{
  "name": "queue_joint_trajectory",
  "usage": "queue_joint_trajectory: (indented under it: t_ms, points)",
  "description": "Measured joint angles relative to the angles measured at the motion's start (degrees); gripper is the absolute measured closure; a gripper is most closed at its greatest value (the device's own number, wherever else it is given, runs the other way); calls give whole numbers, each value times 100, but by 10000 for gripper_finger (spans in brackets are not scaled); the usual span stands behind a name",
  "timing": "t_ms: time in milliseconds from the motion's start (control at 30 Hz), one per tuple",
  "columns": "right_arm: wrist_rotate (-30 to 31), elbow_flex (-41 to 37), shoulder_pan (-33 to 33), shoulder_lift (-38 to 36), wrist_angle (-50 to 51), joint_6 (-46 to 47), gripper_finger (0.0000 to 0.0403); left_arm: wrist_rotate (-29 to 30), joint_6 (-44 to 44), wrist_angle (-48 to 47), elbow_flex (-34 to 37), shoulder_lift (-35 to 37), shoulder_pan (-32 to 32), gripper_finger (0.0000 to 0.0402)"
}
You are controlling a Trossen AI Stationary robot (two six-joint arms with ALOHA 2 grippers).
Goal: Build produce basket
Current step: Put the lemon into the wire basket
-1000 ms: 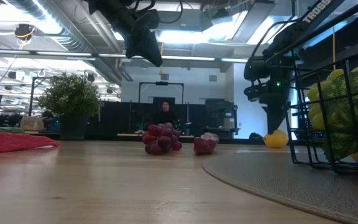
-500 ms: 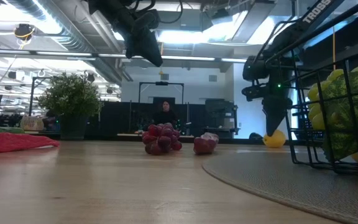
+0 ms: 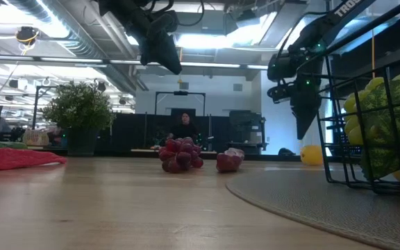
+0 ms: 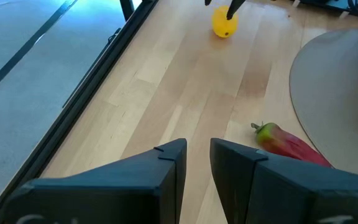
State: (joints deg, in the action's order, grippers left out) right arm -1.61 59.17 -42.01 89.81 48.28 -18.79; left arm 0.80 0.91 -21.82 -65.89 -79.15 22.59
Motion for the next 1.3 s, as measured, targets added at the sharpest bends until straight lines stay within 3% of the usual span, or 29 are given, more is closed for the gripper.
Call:
queue_joint_trajectory:
  t_ms: [233, 567, 1100, 1300]
  points:
    - [-3, 69, -1, -1, 668, -1005, 171, 1, 0, 0, 0, 0, -1, 341]
    - [-142, 69, -3, -1, 810, -1737, 171, 1, 0, 1, 0, 0, -1, 341]
    - [-1193, 34, -8, -8, 998, -1592, 171, 0, 0, 2, 0, 0, -2, 341]
    - [-1174, 34, -59, -8, 891, -1363, 161, 0, 0, 2, 0, 0, -1, 341]
